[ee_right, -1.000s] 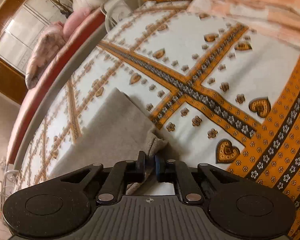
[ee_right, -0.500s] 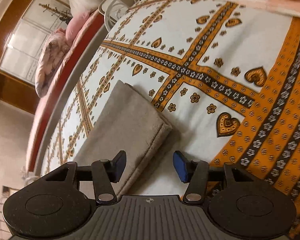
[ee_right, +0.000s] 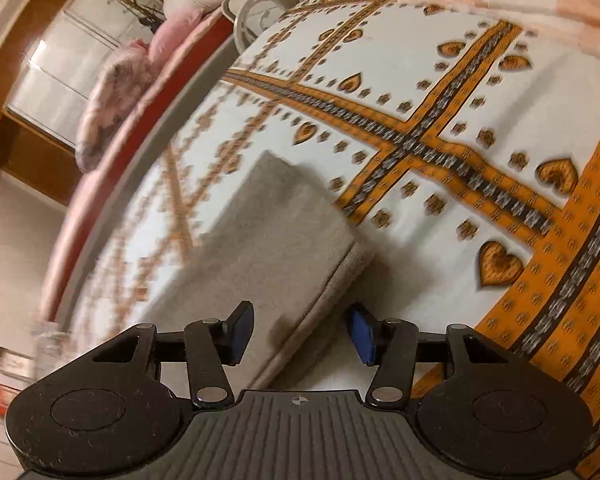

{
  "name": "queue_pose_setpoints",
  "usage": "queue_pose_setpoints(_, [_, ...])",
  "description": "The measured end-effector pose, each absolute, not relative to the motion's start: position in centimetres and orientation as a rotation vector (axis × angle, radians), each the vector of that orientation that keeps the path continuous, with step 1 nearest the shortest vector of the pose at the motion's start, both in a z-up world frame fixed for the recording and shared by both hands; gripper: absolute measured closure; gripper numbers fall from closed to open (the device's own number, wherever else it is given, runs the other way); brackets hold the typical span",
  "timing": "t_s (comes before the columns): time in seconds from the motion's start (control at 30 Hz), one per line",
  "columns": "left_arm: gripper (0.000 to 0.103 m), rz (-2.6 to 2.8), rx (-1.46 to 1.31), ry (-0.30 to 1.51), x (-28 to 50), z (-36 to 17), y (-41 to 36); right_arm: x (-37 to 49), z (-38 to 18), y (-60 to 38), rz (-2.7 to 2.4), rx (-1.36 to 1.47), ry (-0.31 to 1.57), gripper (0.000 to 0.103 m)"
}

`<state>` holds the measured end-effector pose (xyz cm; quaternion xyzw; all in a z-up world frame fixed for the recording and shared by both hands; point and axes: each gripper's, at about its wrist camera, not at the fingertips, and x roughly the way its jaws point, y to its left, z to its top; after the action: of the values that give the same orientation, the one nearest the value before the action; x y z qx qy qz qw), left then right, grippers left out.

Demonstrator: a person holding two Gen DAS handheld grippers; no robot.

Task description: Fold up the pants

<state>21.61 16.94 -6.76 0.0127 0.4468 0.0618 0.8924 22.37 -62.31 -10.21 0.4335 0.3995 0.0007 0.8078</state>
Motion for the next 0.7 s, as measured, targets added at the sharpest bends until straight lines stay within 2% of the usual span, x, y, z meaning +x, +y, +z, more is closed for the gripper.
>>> queue_pose_setpoints(0.23, [0.006,0.142,0.021,0.914,20.9,-6.7,16.6,21.8,-11.0,-61.6,0.050,1.050,0.903,0.050])
queue_pose_setpoints(0.47, [0.005,0.109,0.019,0.906,20.9,-6.8,17.2,22.4,-11.1,-62.0,0.037,1.123,0.821,0.050])
queue_pose_setpoints(0.7, [0.005,0.107,0.017,0.900,21.3,-7.0,17.2,20.8,-11.1,-63.3,-0.045,1.143,0.823,0.050])
